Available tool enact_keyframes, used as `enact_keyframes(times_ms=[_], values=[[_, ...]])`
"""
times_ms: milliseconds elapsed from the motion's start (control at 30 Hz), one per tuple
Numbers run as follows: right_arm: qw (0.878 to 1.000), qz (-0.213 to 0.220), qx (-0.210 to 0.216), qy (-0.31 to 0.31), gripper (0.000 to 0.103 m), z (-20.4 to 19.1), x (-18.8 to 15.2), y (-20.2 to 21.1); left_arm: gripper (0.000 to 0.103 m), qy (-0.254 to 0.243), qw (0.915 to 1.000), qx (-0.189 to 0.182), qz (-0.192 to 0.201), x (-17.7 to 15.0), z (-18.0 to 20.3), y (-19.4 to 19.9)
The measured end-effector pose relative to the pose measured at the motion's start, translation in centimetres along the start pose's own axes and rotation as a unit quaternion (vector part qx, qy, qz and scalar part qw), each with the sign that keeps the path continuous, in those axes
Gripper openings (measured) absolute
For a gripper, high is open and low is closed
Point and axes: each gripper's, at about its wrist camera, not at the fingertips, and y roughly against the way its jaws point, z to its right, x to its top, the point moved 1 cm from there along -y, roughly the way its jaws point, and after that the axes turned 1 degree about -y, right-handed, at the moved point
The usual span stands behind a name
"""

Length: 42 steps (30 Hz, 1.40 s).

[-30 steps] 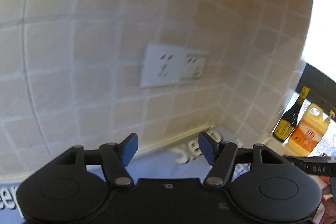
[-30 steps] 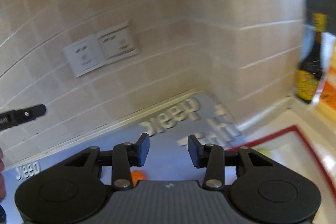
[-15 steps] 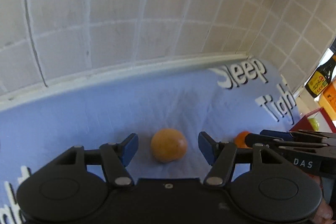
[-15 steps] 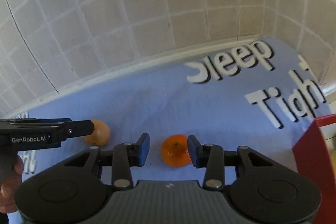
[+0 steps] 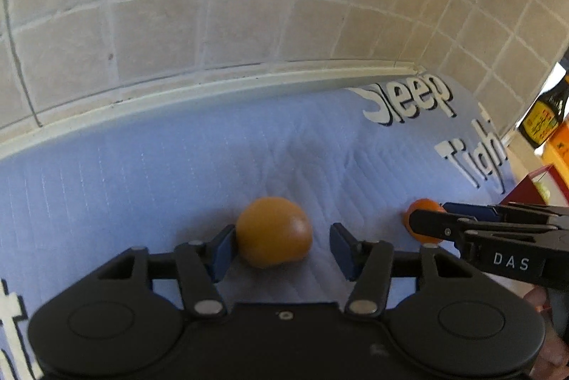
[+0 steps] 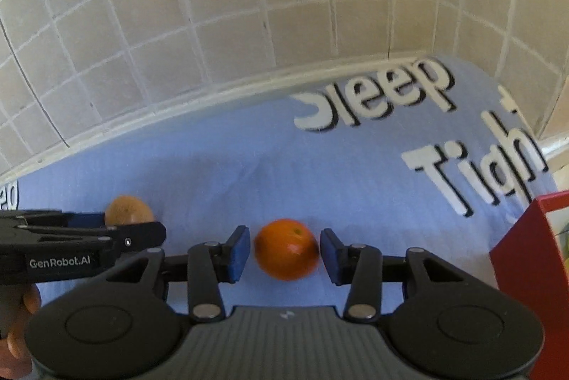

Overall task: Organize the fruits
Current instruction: 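Grasp the brown round fruit with the left tool while the right tool grasps a tangerine, then carry the brown fruit and tangerine into the red box and release both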

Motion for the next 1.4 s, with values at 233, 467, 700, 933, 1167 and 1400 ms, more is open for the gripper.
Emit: enact_keyframes(times_ms=[233, 467, 700, 933, 1167, 1400], values=[[0.999, 0.001, 0.026, -0.028, 0.043, 0.6, -0.6, -0.3, 0.051, 0.008, 0.9998, 0.005, 0.016, 0.0, -0.5, 0.1], [0.998, 0.036, 0.031, -0.028, 0.042, 0.7, -0.2, 3.0, 0.050, -0.005, 0.9978, -0.017, 0.064, 0.8, 1.0, 3.7], [0.987, 0.153, -0.003, -0.037, 0.042, 3.6, 2.3, 13.5, 0.050, -0.070, 0.9766, -0.106, 0.174, 5.3, 8.2, 10.0], [0.958, 0.258, -0.103, -0.069, 0.042, 11.3, 2.9, 25.4, 0.050, -0.130, 0.9342, -0.240, 0.230, 9.2, 18.4, 12.8], [0.941, 0.260, -0.161, -0.145, 0.042, 20.4, -1.0, 29.5, 0.050, -0.188, 0.9224, -0.284, 0.182, 8.7, 28.1, 9.8], [0.951, 0.155, -0.111, -0.244, 0.042, 27.6, -3.6, 22.4, 0.050, -0.230, 0.9369, -0.262, 0.019, 4.6, 33.7, -0.2]])
